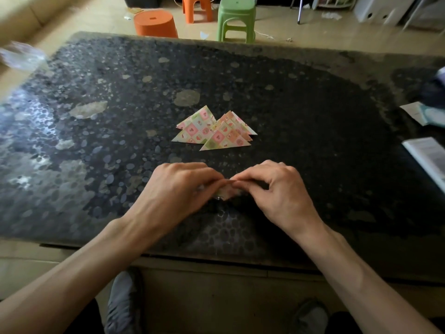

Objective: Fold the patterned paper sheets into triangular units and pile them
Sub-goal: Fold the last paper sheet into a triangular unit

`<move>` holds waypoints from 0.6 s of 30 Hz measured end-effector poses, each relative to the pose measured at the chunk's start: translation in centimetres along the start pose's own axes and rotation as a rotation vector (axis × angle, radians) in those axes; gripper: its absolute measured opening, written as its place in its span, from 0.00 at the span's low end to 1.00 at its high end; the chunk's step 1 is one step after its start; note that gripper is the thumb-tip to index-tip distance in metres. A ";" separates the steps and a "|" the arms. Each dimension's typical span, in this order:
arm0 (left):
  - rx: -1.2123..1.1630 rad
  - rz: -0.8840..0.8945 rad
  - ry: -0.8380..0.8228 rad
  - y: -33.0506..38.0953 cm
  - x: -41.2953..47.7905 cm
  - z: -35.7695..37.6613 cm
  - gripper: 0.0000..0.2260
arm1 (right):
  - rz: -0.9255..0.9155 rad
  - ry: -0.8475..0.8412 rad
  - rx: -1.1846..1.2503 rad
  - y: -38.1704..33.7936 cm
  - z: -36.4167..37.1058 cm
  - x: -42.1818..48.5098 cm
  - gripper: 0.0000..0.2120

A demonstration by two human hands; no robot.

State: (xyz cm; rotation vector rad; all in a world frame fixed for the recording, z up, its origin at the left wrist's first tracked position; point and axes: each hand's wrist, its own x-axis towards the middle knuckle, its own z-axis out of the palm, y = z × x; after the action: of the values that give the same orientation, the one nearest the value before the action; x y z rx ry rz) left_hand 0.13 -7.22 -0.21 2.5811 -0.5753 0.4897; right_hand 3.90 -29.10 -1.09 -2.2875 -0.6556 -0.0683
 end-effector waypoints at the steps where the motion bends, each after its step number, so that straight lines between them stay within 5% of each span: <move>1: -0.055 -0.055 0.005 -0.1 0.3 -0.2 0.07 | 0.045 0.010 0.039 -0.1 -0.1 0.1 0.06; 10: -0.620 -0.579 -0.247 0.1 1.8 -1.4 0.04 | 0.339 -0.089 0.428 -0.3 -1.3 0.9 0.04; 15: -0.982 -0.966 -0.025 0.1 1.0 -0.8 0.08 | 0.648 -0.302 0.782 -1.5 -0.5 0.5 0.21; 18: -1.112 -1.089 0.035 0.6 0.6 0.3 0.10 | 0.633 -0.311 0.793 -2.6 0.9 0.2 0.18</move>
State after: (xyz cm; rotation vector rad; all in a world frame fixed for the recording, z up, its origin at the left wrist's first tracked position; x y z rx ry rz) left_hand 0.43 -8.07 0.01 1.4445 0.4986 -0.1625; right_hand 2.74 -26.86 -0.05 -1.6283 -0.0380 0.7290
